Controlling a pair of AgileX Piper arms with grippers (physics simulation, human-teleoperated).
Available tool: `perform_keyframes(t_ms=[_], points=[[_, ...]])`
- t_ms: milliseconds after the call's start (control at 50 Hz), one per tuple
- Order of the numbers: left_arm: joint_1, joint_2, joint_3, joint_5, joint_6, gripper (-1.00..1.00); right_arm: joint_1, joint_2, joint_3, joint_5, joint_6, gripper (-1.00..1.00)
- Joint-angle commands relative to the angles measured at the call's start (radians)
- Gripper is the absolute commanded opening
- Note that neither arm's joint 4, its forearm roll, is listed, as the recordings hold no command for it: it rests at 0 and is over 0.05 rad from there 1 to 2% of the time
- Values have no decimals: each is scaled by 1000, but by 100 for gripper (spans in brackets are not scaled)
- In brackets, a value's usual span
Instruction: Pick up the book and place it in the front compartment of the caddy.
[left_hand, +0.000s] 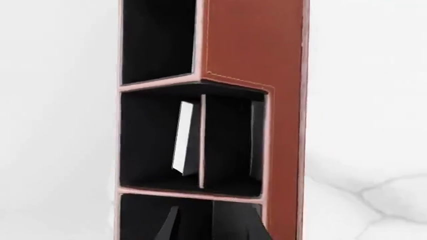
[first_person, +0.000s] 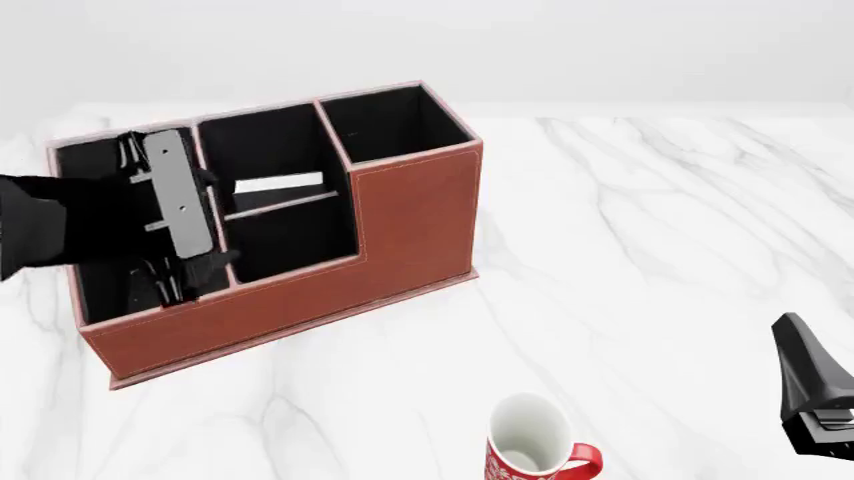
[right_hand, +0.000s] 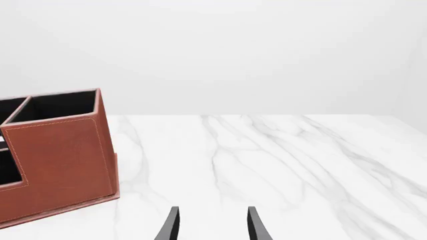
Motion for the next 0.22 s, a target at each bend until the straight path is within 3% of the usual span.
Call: perform_keyframes(t_ms=[20,220], points=[[-98,-389,246,64,-8,100,0,0,2,-2,0,100],[-136,-513,468,-44,-41,100,0,0,2,-2,-1,100]])
